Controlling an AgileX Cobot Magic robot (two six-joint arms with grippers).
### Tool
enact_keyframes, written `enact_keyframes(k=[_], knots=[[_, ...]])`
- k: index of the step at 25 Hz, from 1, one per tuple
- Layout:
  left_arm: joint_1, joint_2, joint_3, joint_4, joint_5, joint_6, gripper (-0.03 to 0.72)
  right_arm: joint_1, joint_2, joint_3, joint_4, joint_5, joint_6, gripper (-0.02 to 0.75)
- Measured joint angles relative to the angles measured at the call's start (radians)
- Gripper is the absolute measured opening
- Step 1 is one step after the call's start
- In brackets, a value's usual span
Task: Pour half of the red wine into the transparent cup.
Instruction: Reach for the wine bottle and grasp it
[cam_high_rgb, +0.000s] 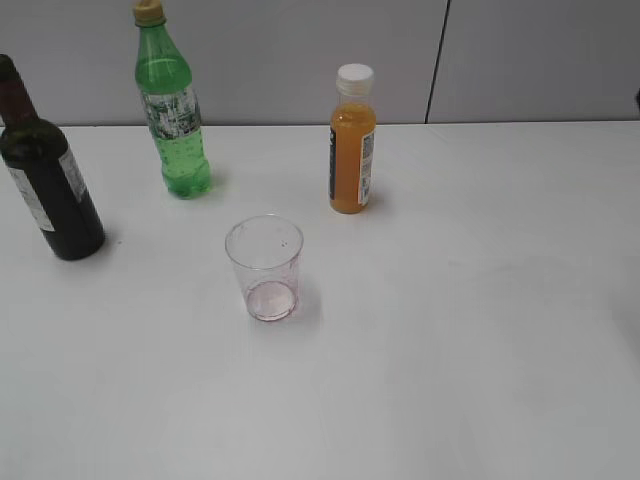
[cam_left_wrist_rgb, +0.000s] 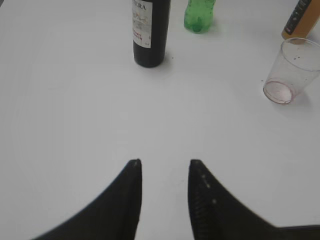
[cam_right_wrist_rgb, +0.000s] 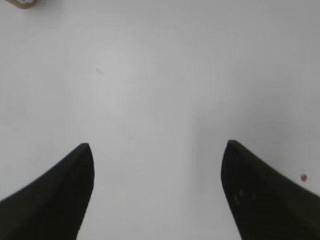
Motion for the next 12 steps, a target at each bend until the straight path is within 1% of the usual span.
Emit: enact_keyframes(k=[4,7,12], knots=[[0.000,0.000,0.000,0.000,0.000,0.000,0.239,-0.002,-0.220,0.181,-0.057,0.001,0.025,0.594],[0.000,0.000,0.000,0.000,0.000,0.000,0.239,-0.005,-0.369,0.319,-0.064,0.001,0.031,0.594],[0.000,0.000,0.000,0.000,0.000,0.000,0.239,-0.012,-0.622,0.507,-0.065,-0.016,0.039,0.594]])
